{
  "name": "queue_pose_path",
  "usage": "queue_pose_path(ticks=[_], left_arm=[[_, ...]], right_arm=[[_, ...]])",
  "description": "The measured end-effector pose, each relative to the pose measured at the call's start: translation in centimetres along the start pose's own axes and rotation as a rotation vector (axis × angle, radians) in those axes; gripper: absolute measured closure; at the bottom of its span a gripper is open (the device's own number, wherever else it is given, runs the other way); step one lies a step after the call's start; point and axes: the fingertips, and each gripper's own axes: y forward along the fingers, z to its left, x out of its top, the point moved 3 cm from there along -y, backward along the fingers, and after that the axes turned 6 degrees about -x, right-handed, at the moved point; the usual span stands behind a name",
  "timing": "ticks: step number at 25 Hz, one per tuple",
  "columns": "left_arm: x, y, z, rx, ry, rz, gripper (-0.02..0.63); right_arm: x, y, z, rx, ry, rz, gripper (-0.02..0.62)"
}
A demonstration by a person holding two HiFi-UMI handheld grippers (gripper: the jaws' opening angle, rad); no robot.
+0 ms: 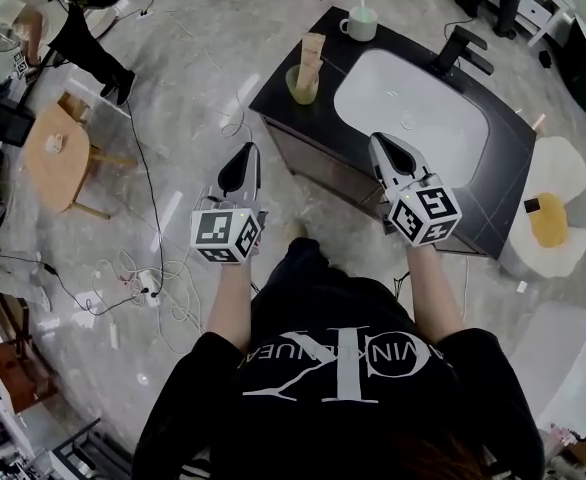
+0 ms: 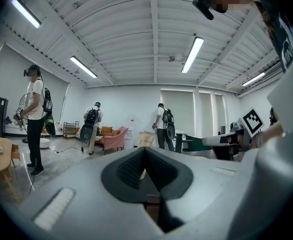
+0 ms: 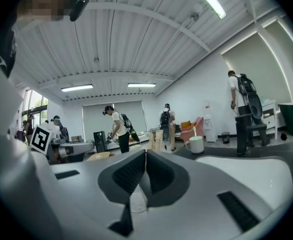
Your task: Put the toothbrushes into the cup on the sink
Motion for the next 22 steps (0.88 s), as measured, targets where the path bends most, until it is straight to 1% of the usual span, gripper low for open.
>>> queue_pose_path(ticks=[22], left_arm=[[-0.24,-0.35,-0.98,0.011,0.0,-0.006,0.594]], right_arm=[[-0.36,-0.53,-0.22,0.017,-0.004,0.014,0.58]])
